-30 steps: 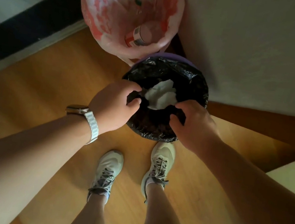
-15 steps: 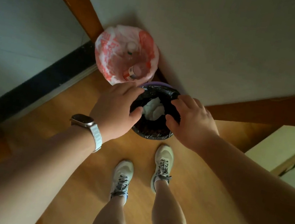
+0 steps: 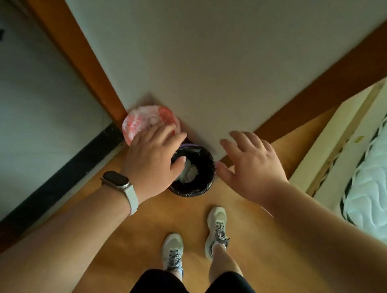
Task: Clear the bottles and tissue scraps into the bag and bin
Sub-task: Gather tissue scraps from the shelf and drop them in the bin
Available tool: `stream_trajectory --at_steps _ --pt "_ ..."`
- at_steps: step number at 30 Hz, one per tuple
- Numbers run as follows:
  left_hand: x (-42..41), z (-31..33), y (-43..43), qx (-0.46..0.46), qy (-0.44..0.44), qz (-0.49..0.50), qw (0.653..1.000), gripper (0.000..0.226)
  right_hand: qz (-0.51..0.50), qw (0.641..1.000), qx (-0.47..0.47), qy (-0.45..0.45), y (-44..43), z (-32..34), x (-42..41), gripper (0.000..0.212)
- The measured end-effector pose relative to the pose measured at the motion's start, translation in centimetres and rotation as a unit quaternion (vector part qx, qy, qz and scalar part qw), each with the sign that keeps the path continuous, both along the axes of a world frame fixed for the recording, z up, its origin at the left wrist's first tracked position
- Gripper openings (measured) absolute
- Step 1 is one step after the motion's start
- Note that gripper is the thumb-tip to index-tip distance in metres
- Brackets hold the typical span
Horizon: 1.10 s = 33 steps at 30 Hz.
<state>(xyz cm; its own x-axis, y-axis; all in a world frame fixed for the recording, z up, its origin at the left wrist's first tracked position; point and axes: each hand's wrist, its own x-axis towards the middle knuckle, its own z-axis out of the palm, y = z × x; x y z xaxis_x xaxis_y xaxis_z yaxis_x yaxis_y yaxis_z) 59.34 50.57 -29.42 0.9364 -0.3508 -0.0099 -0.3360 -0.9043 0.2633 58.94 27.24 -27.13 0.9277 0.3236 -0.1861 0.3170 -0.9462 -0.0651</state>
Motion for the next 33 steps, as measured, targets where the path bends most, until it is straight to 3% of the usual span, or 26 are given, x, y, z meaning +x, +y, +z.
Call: stream_trajectory --at_steps 10,19,33 --pt "-1.3 9.4 -7.4 -0.011 -0.065 -0.162 0.985 0.051 -0.171 0.983 -0.031 -0.057 -6.3 10.8 -9.3 0.059" --pt "-5.9 14.3 -15.8 -0.034 -0.113 -0.273 0.955 0.050 -0.261 0.960 -0.054 -0.090 -11.4 16.0 -19.2 0.058" --pt "-24.8 19.3 -33.1 -0.072 -0.168 -0.465 0.866 0.044 -0.427 0.891 -0.057 -0.143 -23.5 20.0 -44.1 0.052"
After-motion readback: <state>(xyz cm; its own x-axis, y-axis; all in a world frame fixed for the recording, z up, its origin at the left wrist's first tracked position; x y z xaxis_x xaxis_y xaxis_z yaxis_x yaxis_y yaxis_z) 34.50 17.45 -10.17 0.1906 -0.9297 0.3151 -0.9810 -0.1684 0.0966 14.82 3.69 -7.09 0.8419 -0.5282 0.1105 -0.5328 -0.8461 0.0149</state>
